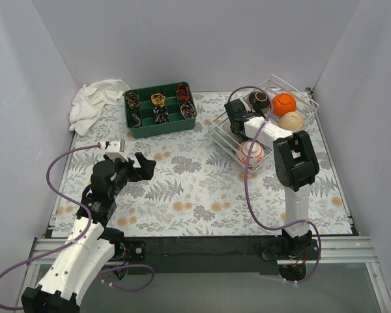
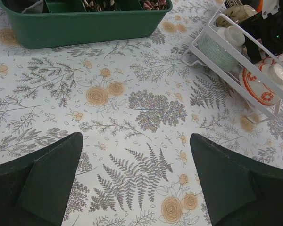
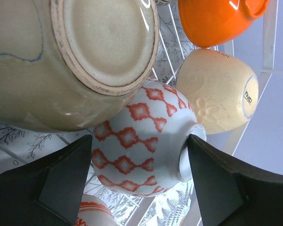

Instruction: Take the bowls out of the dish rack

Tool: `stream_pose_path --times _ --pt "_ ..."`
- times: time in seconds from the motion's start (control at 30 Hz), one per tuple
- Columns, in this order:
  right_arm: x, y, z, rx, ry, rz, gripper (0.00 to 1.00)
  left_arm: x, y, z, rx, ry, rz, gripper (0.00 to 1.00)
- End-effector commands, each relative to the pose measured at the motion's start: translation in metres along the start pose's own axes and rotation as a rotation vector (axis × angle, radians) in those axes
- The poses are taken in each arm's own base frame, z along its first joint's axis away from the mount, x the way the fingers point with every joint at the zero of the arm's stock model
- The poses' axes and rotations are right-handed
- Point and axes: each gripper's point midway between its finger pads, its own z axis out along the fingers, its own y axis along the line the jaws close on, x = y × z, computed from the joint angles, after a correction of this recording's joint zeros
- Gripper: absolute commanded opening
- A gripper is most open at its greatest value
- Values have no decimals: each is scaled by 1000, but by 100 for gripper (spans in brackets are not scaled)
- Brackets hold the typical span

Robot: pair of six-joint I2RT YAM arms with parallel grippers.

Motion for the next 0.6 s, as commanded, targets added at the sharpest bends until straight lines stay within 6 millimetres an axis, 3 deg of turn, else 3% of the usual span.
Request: stream_pose_path --times 0.0,0.2,0.57 --pt "23 -2 -1 -72 66 -2 66 -5 -2 -1 4 -16 16 98" --pt "4 -17 -13 -75 11 40 56 -6 -1 -2 4 -19 18 98" --pt "-17 -23 -27 -136 -65 100 51 -8 -1 -4 1 -30 18 98"
